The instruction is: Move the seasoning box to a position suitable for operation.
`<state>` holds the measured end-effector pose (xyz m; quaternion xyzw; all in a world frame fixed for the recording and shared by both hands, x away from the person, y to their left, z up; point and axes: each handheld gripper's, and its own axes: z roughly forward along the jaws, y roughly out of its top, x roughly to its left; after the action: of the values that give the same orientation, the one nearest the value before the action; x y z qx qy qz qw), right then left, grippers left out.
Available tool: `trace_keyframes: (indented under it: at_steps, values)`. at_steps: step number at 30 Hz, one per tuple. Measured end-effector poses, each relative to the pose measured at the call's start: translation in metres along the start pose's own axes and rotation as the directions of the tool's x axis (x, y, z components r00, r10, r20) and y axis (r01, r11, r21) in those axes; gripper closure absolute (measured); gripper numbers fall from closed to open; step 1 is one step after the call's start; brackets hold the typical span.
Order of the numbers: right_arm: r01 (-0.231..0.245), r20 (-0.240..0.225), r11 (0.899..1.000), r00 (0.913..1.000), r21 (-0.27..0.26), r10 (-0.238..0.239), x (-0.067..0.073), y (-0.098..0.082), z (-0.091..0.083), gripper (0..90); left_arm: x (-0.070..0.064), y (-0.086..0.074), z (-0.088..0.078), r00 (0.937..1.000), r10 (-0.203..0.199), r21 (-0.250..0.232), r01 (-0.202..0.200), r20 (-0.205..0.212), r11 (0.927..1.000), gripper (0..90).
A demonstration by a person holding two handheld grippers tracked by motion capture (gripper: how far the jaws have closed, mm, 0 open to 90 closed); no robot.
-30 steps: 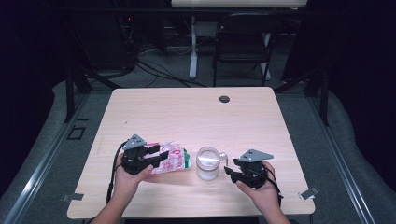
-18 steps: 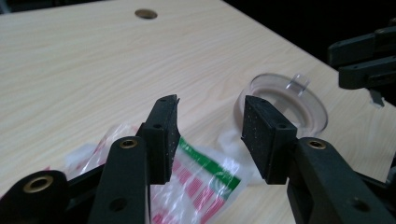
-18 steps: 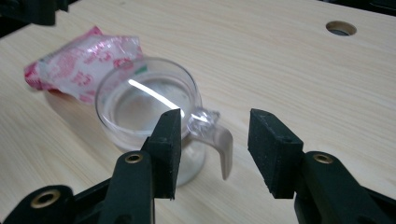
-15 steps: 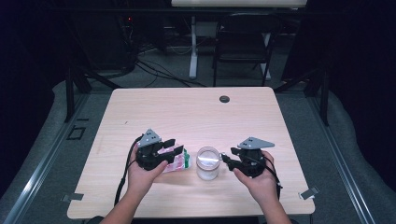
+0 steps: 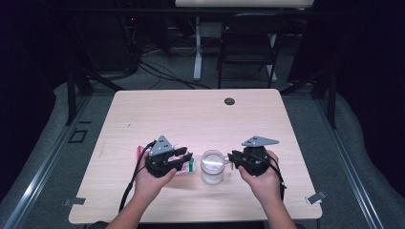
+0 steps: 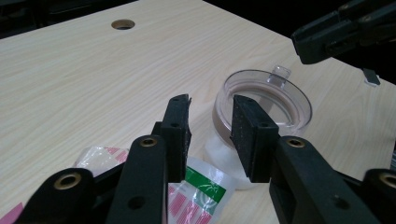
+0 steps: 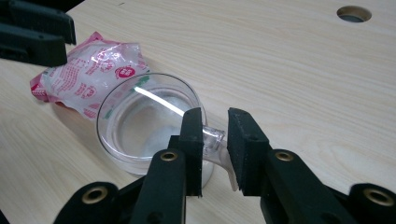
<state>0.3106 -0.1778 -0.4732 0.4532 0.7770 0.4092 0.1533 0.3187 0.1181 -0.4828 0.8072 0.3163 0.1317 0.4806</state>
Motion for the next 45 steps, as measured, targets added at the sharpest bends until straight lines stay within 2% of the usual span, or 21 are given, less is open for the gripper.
trace_keyframes:
  at_steps: [4,5,7,9,10,11,15,19,22,31,32,40,45]
  values:
    - [-0.028,0.007,1.0,0.9996,0.008,0.027,-0.002,0.001,0.002,77.6,-0.003,-0.003,0.004,0.9999,0.014,0.014,-0.014,0.002,0.9998,72.9]
    - [-0.032,0.008,0.999,0.9995,0.009,0.032,-0.003,0.001,0.003,78.2,-0.003,-0.004,0.006,0.9998,0.017,0.033,-0.017,0.009,0.9993,72.9]
    - [-0.05,0.014,0.999,0.9987,0.019,0.05,-0.006,0.001,0.006,79.3,-0.004,-0.008,0.01,0.9984,0.009,0.048,-0.012,0.056,0.9988,81.5]
    - [-0.055,0.01,0.998,0.9985,0.013,0.055,-0.006,0.001,0.007,79.8,-0.004,-0.009,0.011,0.9977,0.017,0.055,-0.02,0.065,0.9983,83.6]
    - [-0.067,0.004,0.998,0.9978,0.016,0.067,-0.007,0.0,0.008,82.7,-0.005,-0.012,0.014,0.9974,0.026,0.066,-0.03,0.067,0.9974,88.9]
    - [-0.068,-0.001,0.998,0.9977,0.016,0.068,-0.007,0.0,0.008,83.1,-0.006,-0.013,0.015,0.9967,0.026,0.075,-0.032,0.077,0.9967,90.0]
    - [-0.077,-0.019,0.997,0.9969,0.018,0.077,-0.006,0.0,0.012,85.6,-0.01,-0.019,0.022,0.9959,0.03,0.102,-0.039,0.085,0.9941,90.0]
    - [-0.064,-0.01,0.997,0.9979,0.036,0.064,-0.005,0.0,0.015,87.4,-0.011,-0.023,0.026,0.9954,0.032,0.116,-0.042,0.091,0.9923,90.0]
    - [-0.063,-0.009,0.998,0.9979,0.031,0.064,-0.005,0.0,0.016,89.0,-0.013,-0.025,0.029,0.9935,0.031,0.13,-0.046,0.11,0.9905,90.0]
    - [-0.07,-0.011,0.997,0.9974,0.025,0.071,-0.006,-0.002,0.015,88.5,-0.017,-0.027,0.035,0.9931,0.03,0.124,-0.044,0.113,0.9913,90.0]
    - [-0.071,-0.011,0.997,0.9974,0.023,0.071,-0.006,-0.002,0.015,88.2,-0.017,-0.026,0.035,0.9916,0.042,0.131,-0.058,0.123,0.9897,90.0]
    - [-0.09,-0.022,0.996,0.9956,0.008,0.091,-0.008,-0.005,0.016,87.5,-0.017,-0.026,0.037,0.9913,0.032,0.138,-0.05,0.128,0.9892,90.0]
    - [-0.084,-0.017,0.996,0.9963,0.011,0.084,-0.008,-0.005,0.015,87.5,-0.017,-0.026,0.037,0.9912,0.033,0.141,-0.051,0.128,0.9888,90.0]
